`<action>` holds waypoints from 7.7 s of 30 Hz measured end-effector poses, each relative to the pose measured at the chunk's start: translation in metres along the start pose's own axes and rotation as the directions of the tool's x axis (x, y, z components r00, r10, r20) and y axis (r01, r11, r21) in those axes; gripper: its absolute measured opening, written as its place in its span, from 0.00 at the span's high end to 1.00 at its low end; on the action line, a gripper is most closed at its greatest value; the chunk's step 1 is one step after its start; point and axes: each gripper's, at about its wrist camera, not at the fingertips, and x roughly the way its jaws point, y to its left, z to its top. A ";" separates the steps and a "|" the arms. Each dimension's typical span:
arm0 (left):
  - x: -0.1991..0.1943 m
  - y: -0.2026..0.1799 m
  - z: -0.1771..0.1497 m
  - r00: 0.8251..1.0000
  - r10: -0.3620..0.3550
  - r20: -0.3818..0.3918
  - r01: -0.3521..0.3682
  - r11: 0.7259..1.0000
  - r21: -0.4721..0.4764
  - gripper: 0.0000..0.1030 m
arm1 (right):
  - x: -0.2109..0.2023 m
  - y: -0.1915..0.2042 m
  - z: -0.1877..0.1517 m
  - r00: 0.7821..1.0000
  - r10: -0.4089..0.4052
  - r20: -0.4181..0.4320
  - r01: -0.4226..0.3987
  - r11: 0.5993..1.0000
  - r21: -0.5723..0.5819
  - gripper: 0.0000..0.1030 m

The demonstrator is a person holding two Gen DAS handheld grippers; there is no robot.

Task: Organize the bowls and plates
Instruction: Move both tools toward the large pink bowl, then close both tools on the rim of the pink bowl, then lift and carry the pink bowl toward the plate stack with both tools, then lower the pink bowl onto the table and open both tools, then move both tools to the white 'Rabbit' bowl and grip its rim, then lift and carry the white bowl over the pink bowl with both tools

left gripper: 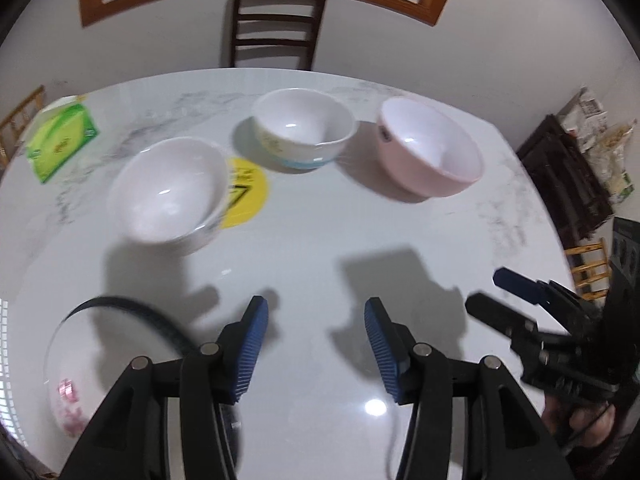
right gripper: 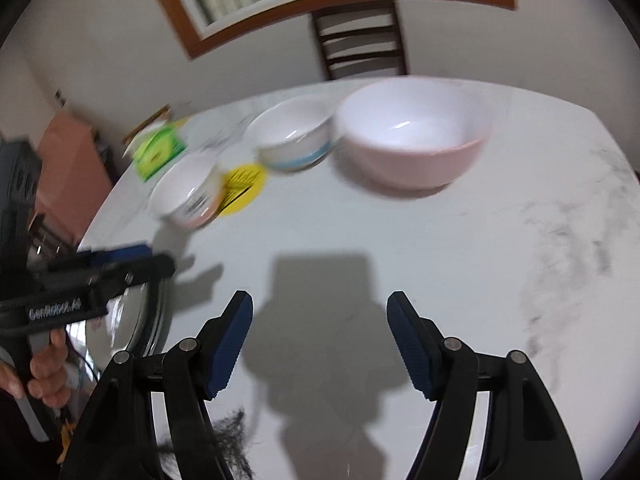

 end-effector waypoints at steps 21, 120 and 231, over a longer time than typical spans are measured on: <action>0.076 -0.043 0.123 0.974 -0.224 -0.021 0.213 0.949 -0.233 0.50 | 0.028 -0.097 0.105 0.998 -0.061 0.032 0.052 0.972 0.231 0.34; 0.038 -0.015 -0.050 0.990 0.011 -0.142 -0.016 0.999 -0.039 0.78 | 0.020 0.002 -0.058 0.984 0.051 -0.170 -0.017 0.981 0.195 0.69; -0.030 0.112 0.044 0.993 0.041 0.115 -0.011 0.969 -0.248 0.74 | 0.094 0.140 0.073 0.967 0.126 -0.220 -0.104 0.988 0.110 0.79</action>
